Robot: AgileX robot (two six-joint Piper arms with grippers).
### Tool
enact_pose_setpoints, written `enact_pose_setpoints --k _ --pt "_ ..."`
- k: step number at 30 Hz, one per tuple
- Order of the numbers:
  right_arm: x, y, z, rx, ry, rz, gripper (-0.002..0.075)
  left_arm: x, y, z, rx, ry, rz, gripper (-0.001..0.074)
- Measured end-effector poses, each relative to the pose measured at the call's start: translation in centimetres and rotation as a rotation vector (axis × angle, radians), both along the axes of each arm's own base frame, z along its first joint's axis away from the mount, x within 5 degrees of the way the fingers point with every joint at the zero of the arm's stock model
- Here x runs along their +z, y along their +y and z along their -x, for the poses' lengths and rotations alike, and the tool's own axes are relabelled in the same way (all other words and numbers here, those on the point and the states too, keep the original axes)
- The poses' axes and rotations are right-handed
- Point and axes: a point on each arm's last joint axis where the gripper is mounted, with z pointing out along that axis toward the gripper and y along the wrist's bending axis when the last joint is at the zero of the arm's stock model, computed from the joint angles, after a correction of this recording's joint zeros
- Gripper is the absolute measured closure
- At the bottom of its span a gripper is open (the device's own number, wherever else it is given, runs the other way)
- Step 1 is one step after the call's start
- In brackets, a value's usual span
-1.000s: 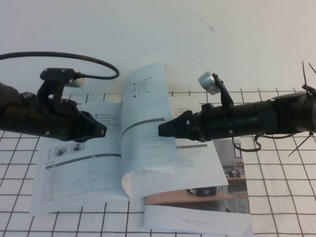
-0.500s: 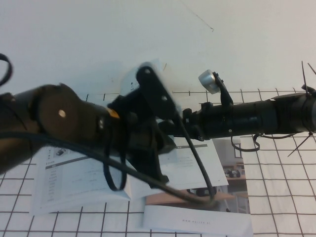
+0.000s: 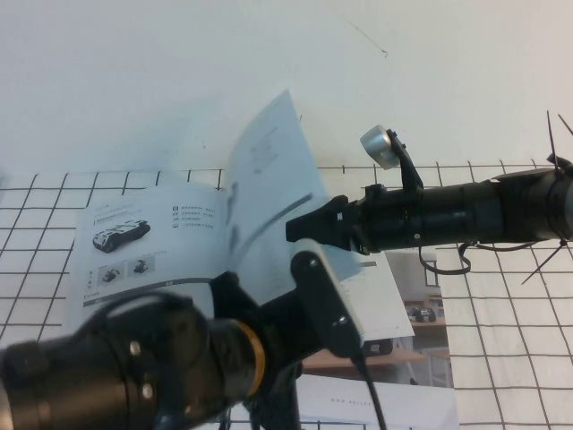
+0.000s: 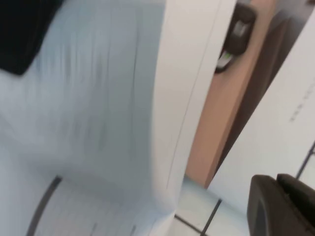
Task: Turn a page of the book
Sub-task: Open the closed book
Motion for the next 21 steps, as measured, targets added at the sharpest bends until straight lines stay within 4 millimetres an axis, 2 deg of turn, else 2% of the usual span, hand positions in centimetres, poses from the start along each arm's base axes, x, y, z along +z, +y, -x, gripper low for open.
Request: enact_pose_setpoints --k 5,9,15,21 --pt "0.0 0.0 0.0 -0.001 0.0 -0.001 0.029 -2.8 1.0 -0.1 0.084 -0.044 -0.01 0.0737" --pt "0.1 0.0 0.0 -0.003 -0.002 -0.007 0.029 -4.4 0.9 -0.8 0.14 -0.097 0.013 0.0737" --pt "0.2 0.1 0.1 0.012 -0.01 -0.027 0.029 -4.8 -0.3 -1.7 0.174 -0.157 0.135 0.0737" --pt "0.3 0.1 0.1 0.017 -0.011 -0.031 0.029 -4.4 -1.8 -0.4 0.094 -0.207 0.17 0.0737"
